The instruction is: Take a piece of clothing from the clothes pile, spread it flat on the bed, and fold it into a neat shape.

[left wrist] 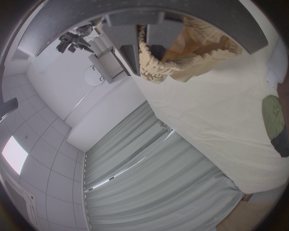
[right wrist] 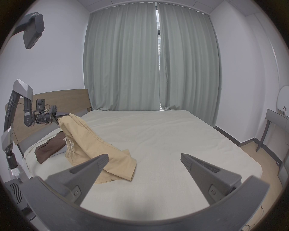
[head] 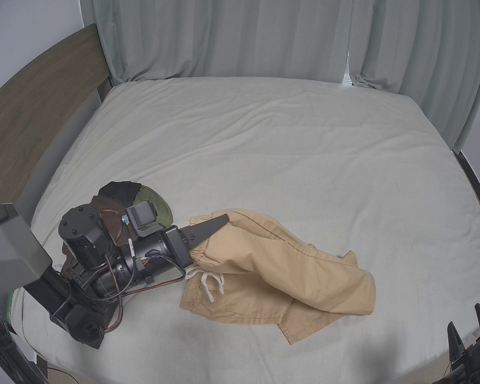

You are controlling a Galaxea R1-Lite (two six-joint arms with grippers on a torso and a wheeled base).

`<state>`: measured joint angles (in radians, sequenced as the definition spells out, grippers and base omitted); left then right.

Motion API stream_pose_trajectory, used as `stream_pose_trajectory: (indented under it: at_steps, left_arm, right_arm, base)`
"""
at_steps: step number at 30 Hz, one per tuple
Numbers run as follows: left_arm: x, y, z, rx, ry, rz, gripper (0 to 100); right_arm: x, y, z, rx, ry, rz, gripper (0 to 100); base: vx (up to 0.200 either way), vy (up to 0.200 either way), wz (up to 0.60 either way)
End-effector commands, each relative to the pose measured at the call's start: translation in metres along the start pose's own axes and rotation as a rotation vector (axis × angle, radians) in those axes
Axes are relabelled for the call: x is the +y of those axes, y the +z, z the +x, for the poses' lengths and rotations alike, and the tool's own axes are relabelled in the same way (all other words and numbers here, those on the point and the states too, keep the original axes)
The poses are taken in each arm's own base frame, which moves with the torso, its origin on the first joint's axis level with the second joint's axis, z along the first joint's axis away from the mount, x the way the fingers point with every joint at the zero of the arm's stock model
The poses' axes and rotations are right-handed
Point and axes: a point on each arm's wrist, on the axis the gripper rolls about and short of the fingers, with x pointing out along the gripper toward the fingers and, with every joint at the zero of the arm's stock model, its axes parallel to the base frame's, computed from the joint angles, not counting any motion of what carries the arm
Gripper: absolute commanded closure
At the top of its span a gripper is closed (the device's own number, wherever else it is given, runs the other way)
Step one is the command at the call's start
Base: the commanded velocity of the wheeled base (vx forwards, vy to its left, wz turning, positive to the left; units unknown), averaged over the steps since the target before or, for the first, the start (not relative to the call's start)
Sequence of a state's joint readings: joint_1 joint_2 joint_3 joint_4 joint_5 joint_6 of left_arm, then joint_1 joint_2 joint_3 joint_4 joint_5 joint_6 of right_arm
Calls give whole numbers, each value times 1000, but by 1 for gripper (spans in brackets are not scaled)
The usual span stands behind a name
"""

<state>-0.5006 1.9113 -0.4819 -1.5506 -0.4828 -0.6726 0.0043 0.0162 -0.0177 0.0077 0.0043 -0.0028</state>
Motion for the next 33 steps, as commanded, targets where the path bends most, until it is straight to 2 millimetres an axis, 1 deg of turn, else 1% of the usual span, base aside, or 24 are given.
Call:
stream_pose_trajectory:
  at_steps: [1, 5, 6, 7, 14, 20, 21, 23, 28, 29, 33]
  left_arm:
    - [18, 4, -15, 8, 56, 29, 100]
    - [28, 12, -27, -19, 102, 45, 100]
    - [28, 12, -27, -19, 102, 45, 100]
    - [34, 15, -31, -28, 127, 59, 100]
    - [47, 17, -38, -35, 182, 88, 100]
    - [62, 25, -48, -65, 239, 101, 100]
    - [63, 25, -48, -66, 240, 101, 100]
    - [65, 25, -55, -59, 257, 106, 100]
    - [72, 18, -70, -8, 274, 123, 100]
    - [72, 18, -71, -7, 274, 126, 100]
    - [84, 15, -78, 15, 308, 166, 100]
  right_arm:
    - [0, -5, 0, 0, 1, 0, 0]
    - [0, -5, 0, 0, 1, 0, 0]
    - [0, -5, 0, 0, 1, 0, 0]
    - [0, -5, 0, 0, 1, 0, 0]
    - [0, -5, 0, 0, 1, -2, 0]
    - [0, -5, 0, 0, 2, -2, 0]
    - [0, -5, 0, 0, 2, -2, 0]
    - [0, -5, 0, 0, 1, -2, 0]
    - [0, -5, 0, 0, 1, -2, 0]
    - [0, -5, 0, 0, 2, -2, 0]
    - [0, -5, 0, 0, 4, -5, 0]
  base:
    - [0, 0, 0]
    - [0, 0, 0]
    - [0, 0, 0]
    - [0, 0, 0]
    - [0, 0, 0]
    - [0, 0, 0]
    - [0, 0, 0]
    - [0, 0, 0]
    - [0, 0, 0]
    - [0, 0, 0]
    - [0, 0, 0]
